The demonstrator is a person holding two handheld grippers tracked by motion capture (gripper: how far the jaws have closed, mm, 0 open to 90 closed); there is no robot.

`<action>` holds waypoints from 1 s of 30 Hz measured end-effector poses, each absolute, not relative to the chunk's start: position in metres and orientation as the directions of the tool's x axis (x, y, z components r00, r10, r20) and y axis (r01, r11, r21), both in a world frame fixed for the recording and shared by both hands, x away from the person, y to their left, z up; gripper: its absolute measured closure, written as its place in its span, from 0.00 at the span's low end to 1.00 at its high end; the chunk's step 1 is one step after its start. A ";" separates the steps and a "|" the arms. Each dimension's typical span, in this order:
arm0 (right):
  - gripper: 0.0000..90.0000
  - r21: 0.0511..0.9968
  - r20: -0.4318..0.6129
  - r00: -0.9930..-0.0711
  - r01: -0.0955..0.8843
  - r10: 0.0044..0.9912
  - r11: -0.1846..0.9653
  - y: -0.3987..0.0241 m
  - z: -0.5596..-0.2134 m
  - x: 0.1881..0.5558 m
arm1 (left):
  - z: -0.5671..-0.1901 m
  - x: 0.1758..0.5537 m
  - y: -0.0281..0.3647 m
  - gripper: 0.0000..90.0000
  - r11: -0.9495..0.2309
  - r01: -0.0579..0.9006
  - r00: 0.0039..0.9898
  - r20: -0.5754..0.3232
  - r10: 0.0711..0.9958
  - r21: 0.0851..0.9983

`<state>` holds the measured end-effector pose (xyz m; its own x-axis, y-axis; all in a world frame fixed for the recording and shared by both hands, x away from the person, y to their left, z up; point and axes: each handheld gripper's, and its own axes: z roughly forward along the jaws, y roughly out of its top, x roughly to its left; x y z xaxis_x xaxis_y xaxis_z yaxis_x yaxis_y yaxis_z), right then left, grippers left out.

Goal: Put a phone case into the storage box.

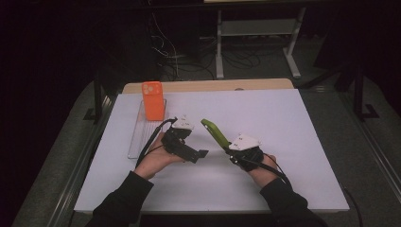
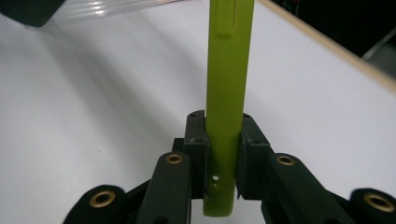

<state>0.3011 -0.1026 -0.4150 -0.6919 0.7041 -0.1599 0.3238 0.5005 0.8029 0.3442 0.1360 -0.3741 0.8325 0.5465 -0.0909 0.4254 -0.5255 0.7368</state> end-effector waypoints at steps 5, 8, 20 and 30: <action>0.84 0.805 -0.066 -0.688 0.392 0.723 0.446 -0.107 -0.418 0.306 | -0.371 0.348 0.139 0.00 -0.499 0.431 0.825 -0.104 0.556 0.752; 0.84 0.813 0.023 -0.675 0.442 0.738 0.379 -0.107 -0.419 0.308 | -0.369 0.351 0.140 0.00 -0.462 0.447 0.809 -0.125 0.575 0.766; 0.84 0.831 0.113 -0.662 0.472 0.741 0.295 -0.105 -0.416 0.309 | -0.364 0.367 0.124 0.00 -0.341 0.499 0.773 -0.232 0.590 0.796; 0.84 0.849 0.115 -0.675 0.448 0.729 0.280 -0.104 -0.411 0.307 | -0.361 0.380 0.104 0.00 -0.323 0.497 0.784 -0.257 0.566 0.805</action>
